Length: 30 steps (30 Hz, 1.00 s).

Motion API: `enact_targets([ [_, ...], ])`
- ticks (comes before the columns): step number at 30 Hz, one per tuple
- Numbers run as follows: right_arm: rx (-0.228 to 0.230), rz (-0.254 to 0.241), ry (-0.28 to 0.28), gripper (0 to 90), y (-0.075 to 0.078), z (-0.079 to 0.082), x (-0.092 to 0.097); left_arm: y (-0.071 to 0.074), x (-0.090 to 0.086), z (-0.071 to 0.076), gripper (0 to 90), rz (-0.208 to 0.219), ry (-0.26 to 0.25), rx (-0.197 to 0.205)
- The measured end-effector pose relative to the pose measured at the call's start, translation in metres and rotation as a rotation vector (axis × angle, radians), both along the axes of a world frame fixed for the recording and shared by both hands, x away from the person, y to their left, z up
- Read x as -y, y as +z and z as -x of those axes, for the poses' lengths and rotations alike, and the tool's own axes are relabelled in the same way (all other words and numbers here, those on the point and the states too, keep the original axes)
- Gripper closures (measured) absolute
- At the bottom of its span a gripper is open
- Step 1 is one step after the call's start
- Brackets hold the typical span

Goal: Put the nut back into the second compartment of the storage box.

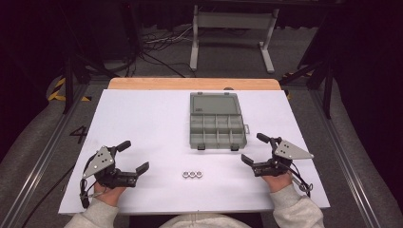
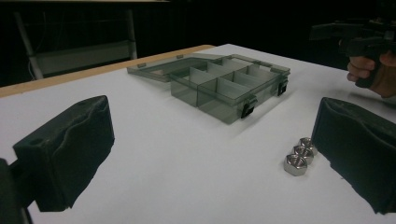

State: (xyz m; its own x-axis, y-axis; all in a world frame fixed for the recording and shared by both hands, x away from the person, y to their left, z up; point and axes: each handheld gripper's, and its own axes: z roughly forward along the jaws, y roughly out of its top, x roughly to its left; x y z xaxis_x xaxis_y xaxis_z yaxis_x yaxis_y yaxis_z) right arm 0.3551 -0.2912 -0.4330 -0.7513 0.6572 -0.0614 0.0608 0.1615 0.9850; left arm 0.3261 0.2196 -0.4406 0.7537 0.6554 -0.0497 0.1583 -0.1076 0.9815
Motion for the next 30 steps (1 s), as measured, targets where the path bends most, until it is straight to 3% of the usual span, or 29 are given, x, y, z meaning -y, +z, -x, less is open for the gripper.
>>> enact_targets([
  [8,0.000,-0.004,0.005,0.6,0.001,-0.001,-0.001,0.002,-0.001,0.000,0.2,0.013,0.002,0.044],
  [12,-0.020,-0.014,0.012,0.5,0.002,-0.003,-0.001,0.002,-0.002,0.001,0.2,0.043,-0.018,0.031],
  [16,-0.014,-0.017,0.022,1.2,0.008,-0.003,-0.005,0.005,-0.002,0.004,2.2,0.022,-0.021,0.033],
  [23,-0.046,-0.032,0.063,0.7,0.018,-0.010,-0.020,0.007,-0.003,0.007,1.0,0.009,0.001,0.026],
  [26,-0.047,-0.014,0.118,0.5,0.029,-0.017,-0.041,0.006,-0.001,0.006,0.8,-0.001,0.000,0.029],
  [30,-0.052,-0.009,0.141,0.6,0.031,-0.020,-0.052,0.006,-0.002,0.006,0.6,0.005,-0.017,0.026],
])
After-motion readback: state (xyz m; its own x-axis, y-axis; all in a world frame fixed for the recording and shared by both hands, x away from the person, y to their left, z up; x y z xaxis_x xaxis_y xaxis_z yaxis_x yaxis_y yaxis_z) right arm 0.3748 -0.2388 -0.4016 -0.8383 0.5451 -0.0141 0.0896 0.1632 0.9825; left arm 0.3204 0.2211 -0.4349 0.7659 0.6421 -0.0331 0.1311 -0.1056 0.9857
